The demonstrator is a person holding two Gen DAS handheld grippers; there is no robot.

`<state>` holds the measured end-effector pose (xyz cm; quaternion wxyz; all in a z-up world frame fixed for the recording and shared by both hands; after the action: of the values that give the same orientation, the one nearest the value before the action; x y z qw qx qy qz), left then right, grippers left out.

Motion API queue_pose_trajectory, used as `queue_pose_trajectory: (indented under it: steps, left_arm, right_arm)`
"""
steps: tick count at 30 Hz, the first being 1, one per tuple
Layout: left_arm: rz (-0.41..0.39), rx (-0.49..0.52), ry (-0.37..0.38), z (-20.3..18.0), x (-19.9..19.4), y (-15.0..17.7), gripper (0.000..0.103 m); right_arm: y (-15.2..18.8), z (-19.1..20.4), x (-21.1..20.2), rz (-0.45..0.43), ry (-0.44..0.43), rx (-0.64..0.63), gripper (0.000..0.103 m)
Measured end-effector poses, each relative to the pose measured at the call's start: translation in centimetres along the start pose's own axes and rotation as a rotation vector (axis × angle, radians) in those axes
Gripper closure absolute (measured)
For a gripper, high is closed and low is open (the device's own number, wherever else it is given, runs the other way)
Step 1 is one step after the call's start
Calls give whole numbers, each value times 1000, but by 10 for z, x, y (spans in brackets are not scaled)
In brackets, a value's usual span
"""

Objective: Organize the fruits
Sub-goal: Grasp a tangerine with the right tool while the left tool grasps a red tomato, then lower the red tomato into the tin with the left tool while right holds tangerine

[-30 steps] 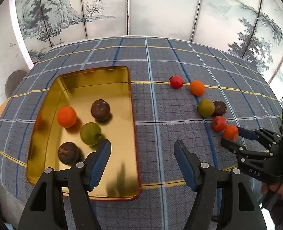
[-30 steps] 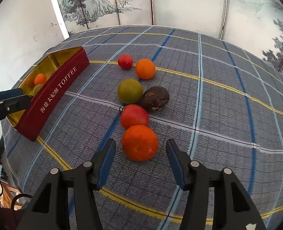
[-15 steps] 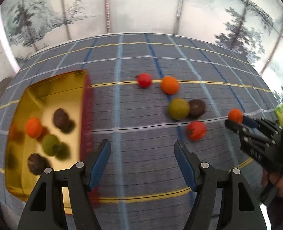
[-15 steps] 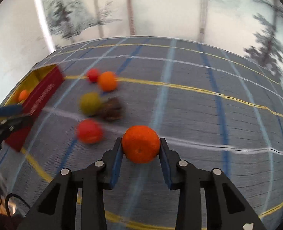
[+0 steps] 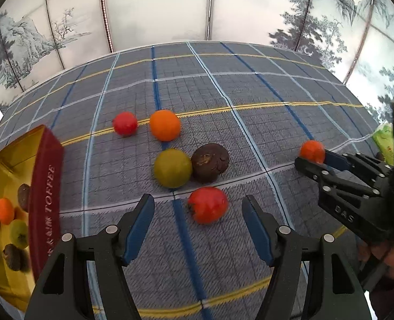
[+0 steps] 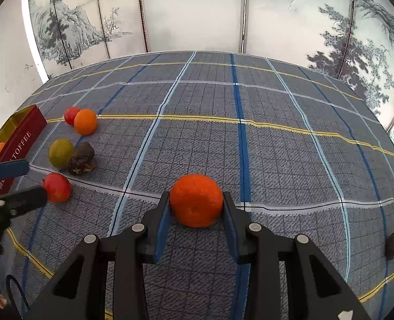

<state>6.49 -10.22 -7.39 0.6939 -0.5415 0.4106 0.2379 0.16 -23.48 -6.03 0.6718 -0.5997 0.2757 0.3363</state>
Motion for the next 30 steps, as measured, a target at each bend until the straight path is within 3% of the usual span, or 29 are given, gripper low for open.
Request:
queue_pose_trajectory:
  steps: [4,7,9,18,24,30]
  left_arm:
    - [12,9,-5,-7,14,-2,42]
    - [24,9,-1,-10,20,-1,53]
    - [34,4,11,-10,22,1,67]
    - [20,-27,1,12,2,6,68]
    - [-5,-84,-30,61,-30,10,68]
    - [-50,-167,-120,132,-60,16,68]
  right_arm:
    - [0,-2,0,0,-17,13,68]
    - [0,-2,1,2,-18,13,68]
    - [1,-3,1,4,-20,13,68]
    - [1,-2,1,5,-17,10,68]
    - [1,-1,2,9,-4,-1,68]
    - [1,2,2,13,5,-10,68]
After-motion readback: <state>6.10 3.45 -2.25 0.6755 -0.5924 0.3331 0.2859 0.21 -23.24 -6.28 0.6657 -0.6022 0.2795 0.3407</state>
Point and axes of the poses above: each gripper's, at about its wrist camera, not at the fingertips, and x roughly the way its jaws point, z to its left, y to its underside, the point moved 5 cm from there along x, roughly the way its jaws point, and after that the axes turned 8 degrees about -y, right-handed, at the moved point
